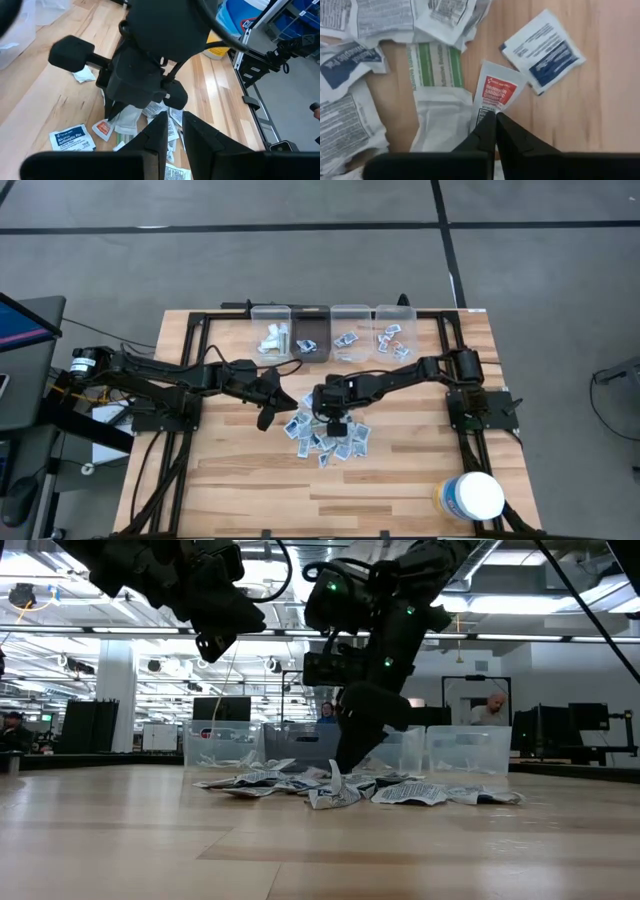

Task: Pick & Place First Aid Supplies
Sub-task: Put the ointment pack into the right transparent bin

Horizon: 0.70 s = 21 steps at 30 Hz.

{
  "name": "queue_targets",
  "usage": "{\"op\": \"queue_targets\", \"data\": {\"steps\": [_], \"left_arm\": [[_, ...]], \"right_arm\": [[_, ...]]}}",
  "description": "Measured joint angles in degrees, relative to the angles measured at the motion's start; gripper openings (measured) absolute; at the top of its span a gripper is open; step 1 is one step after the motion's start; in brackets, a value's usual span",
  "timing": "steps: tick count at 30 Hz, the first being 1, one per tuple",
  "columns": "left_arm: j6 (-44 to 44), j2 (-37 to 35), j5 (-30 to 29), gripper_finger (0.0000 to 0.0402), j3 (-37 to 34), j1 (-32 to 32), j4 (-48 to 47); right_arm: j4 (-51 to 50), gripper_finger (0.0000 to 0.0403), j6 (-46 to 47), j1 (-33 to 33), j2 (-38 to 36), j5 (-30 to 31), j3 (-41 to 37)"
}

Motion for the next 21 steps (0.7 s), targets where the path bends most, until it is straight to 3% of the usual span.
{"op": "queue_targets", "data": {"steps": [10, 21], "left_arm": [[0.0, 0.0, 0.0, 0.0057, 0.0, 0.0, -0.4], [0.2, 0.0, -0.3, 0.0057, 0.0, 0.8, -0.7]], "right_arm": [[-5.9, 0.0001, -0.7, -1.7, -5.4, 2.0, 3.0], [-14.2, 0.0, -2.2, -5.6, -21.0, 12.8, 3.0]]}}
